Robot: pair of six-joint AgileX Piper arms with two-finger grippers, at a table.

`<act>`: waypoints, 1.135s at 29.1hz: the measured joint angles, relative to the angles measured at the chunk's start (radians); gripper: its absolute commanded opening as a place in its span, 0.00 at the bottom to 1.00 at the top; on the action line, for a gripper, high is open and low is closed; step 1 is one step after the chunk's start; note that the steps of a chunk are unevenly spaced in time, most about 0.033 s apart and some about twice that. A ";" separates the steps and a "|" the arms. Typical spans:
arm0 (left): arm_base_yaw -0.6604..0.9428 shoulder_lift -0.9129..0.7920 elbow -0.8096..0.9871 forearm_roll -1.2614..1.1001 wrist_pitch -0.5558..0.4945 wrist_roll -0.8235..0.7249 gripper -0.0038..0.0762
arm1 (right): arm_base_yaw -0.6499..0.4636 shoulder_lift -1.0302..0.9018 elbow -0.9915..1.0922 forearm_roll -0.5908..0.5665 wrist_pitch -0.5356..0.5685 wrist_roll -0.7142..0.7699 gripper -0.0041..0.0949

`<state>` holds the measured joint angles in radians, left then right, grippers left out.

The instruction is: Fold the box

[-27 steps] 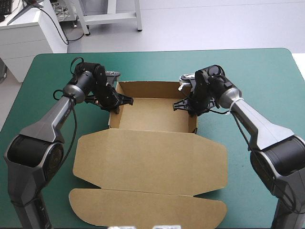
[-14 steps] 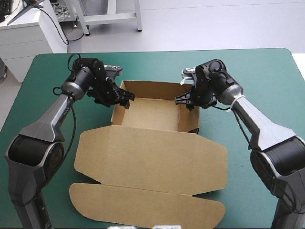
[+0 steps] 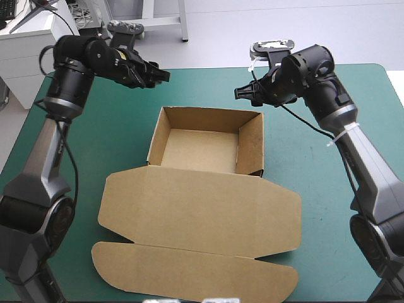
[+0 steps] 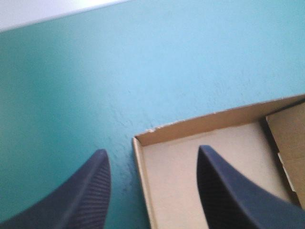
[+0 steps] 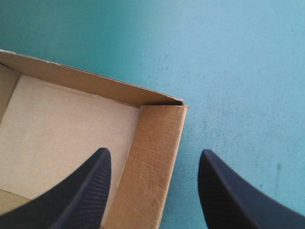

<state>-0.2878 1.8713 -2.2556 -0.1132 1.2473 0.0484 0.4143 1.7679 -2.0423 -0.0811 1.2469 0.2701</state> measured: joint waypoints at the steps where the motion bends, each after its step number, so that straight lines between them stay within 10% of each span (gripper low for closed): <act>1: 0.000 -0.021 -0.008 0.019 0.001 0.003 0.21 | -0.004 -0.011 -0.002 0.006 0.001 0.006 0.56; 3: 0.000 -0.087 -0.008 0.083 0.001 0.009 0.04 | -0.018 -0.027 -0.002 0.033 0.001 0.018 0.56; 33: 0.002 -1.083 1.172 0.089 -0.056 0.012 0.04 | -0.051 0.171 0.274 0.177 -0.026 0.067 0.54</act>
<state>-0.2859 0.7884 -1.0834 -0.0245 1.1913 0.0609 0.3629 1.9389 -1.7680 0.0959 1.2214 0.3369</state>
